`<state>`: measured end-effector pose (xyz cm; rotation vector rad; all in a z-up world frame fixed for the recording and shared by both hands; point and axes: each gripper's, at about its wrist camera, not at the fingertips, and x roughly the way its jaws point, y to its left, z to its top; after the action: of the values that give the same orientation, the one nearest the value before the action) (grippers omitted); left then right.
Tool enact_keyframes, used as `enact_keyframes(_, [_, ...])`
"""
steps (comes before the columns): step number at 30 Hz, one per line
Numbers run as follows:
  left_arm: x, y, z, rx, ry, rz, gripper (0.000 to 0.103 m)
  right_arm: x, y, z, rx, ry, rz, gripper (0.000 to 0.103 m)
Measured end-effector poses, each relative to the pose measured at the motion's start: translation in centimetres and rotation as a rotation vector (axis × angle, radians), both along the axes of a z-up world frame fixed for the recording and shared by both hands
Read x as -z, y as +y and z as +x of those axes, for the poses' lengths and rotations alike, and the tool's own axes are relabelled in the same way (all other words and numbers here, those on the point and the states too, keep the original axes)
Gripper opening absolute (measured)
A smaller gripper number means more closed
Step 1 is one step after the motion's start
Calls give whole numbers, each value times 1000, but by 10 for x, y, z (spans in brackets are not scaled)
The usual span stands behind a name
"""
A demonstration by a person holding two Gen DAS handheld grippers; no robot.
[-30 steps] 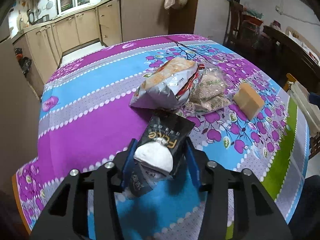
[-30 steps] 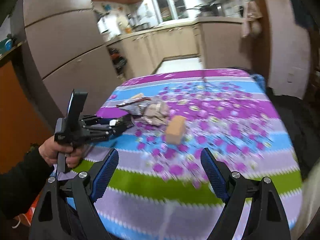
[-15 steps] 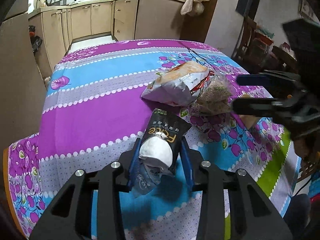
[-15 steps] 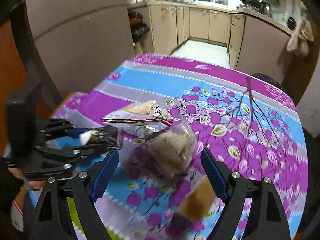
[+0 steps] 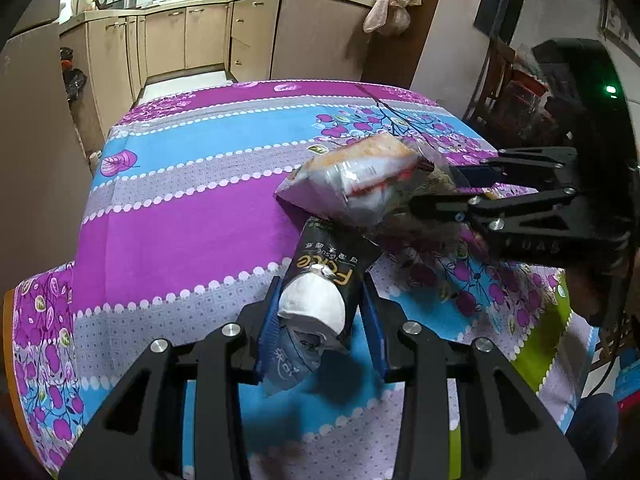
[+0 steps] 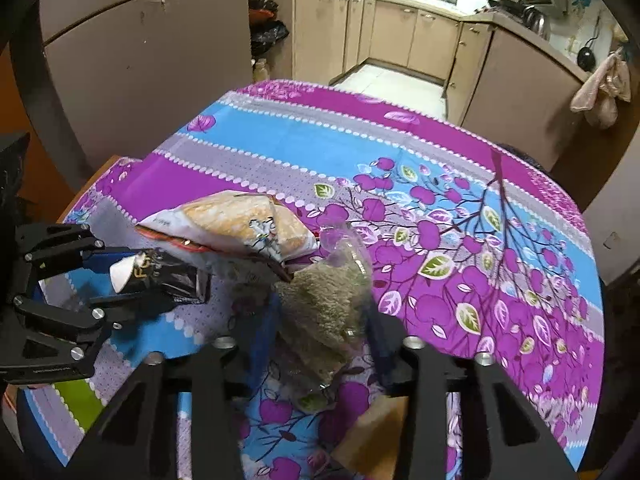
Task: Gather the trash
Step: 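Grasp the black white-capped tube with the left tool while the right tool grasps the clear grain bag, then carry the black tube and clear grain bag with both tools over the basin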
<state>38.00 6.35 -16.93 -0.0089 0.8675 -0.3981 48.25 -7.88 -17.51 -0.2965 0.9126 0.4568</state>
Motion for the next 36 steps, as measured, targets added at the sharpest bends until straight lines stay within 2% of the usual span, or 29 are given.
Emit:
enact_keyframes(8, [-12,5,-26,-39,-40,-40,36,-37,-30,-46,71,-91,107,29])
enact_keyframes(15, [-36,-1,-61,-84,-117,-41,36,-71,-60,-112,187,-188,204,29])
enact_keyframes(25, [-91,-27,-109,-180,-245,-58,36,-103,-78,-191,309,-332,232,29])
enact_keyframes(31, [-119,-54,-140,-203,-315,-32,36,-115,-82,-223,339,-389,231,29])
enact_keyframes(36, [-131,-68,-148,-194,-333,-25,36,-127,-95,-242,359,-410,242,29])
